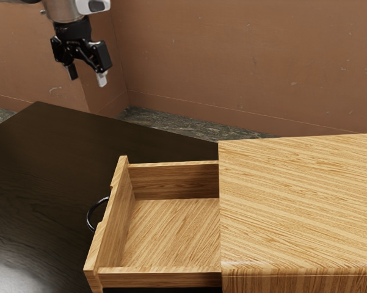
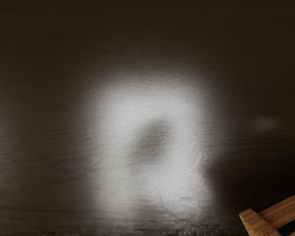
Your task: Push the drawer handle with one arm to close the drawer
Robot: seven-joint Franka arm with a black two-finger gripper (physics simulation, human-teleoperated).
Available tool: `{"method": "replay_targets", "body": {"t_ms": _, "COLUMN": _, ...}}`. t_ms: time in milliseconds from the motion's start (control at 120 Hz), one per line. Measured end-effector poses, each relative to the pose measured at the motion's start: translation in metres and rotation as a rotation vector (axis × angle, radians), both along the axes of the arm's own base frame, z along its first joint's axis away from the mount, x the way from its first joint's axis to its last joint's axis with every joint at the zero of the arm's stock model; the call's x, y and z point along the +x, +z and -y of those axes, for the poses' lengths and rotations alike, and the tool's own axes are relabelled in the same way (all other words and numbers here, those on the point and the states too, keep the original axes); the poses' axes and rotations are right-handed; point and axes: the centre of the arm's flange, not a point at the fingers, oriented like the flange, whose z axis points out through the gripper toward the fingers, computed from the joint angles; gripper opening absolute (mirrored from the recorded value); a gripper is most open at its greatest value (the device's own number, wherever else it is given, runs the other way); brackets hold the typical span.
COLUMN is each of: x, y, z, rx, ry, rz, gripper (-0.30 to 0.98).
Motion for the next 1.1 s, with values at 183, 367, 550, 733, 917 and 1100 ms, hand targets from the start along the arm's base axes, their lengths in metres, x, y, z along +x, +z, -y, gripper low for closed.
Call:
{"method": "replay_targets", "body": {"t_ms": 183, "x": -0.003, "y": 0.004, "z": -0.001, "rx": -0.003, "ry": -0.008, "rz": -0.014, "gripper": 0.69}}
{"method": "replay_targets", "body": {"t_ms": 367, "x": -0.039, "y": 0.118, "z": -0.002, "rx": -0.002, "ry": -0.01, "rz": 0.16, "gripper": 0.69}}
{"method": "replay_targets", "body": {"t_ms": 550, "x": -0.046, "y": 0.12, "z": -0.002, "rx": -0.001, "ry": -0.013, "rz": 0.125, "gripper": 0.69}}
{"method": "replay_targets", "body": {"t_ms": 733, "x": -0.05, "y": 0.118, "z": 0.001, "rx": -0.002, "ry": -0.024, "rz": 0.1, "gripper": 0.69}}
{"method": "replay_targets", "body": {"t_ms": 917, "x": -0.082, "y": 0.049, "z": 0.032, "rx": 0.002, "ry": -0.097, "rz": -0.026, "gripper": 0.69}}
{"method": "replay_targets", "body": {"t_ms": 1100, "x": -0.115, "y": -0.053, "z": 0.051, "rx": 0.026, "ry": -0.119, "rz": -0.091, "gripper": 0.69}}
